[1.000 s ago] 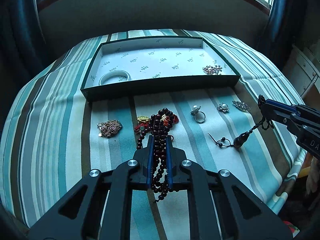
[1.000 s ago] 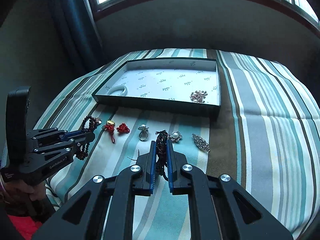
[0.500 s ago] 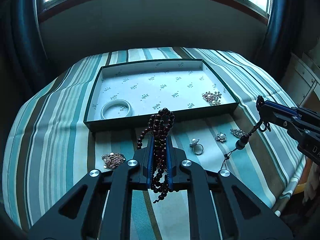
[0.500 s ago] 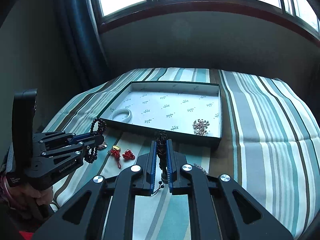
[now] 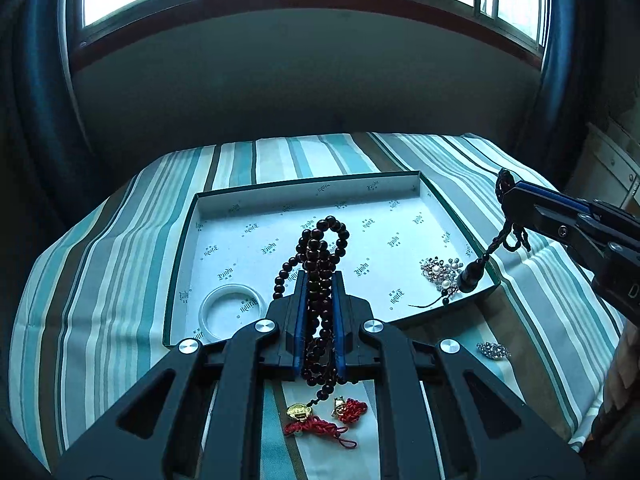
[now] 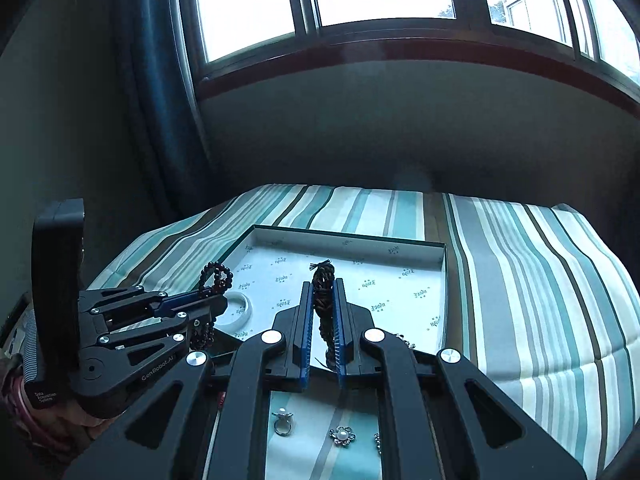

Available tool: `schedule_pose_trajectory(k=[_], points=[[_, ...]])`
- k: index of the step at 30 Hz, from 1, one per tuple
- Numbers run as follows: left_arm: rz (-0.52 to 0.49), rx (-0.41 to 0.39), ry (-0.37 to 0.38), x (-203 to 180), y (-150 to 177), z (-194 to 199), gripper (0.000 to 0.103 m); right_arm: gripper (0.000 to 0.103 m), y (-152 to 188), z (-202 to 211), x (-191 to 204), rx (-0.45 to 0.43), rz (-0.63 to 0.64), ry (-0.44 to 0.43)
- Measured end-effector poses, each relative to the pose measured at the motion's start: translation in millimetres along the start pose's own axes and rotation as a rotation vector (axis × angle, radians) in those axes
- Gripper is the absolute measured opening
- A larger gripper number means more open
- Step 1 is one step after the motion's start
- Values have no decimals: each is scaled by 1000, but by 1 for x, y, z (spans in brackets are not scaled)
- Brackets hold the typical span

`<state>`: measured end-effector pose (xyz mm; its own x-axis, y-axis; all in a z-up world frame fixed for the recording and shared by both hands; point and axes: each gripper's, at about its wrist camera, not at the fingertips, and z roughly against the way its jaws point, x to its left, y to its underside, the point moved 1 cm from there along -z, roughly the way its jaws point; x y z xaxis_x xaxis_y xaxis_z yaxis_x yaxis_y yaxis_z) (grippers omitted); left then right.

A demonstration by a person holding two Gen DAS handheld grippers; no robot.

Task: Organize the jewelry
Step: 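Carry the beads with the left gripper while the right gripper carries the cord pendant over the box, then open the left gripper to drop the beads while the right gripper releases the cord pendant in the box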

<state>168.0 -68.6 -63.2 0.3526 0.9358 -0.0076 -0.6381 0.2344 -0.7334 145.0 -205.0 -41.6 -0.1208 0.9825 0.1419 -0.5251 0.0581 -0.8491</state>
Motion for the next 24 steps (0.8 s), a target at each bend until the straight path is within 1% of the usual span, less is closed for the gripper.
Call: schedule_pose_trajectory(k=[5, 15, 24], points=[[12, 9, -9, 2, -9, -27, 11, 9, 5, -29, -9, 48, -31, -4], [31, 90, -25, 7, 2, -80, 11, 9, 25, -77, -21, 156, -74, -7], [36, 148, -21, 10, 9, -112, 11, 9, 37, -113, -23, 227, -85, -9]])
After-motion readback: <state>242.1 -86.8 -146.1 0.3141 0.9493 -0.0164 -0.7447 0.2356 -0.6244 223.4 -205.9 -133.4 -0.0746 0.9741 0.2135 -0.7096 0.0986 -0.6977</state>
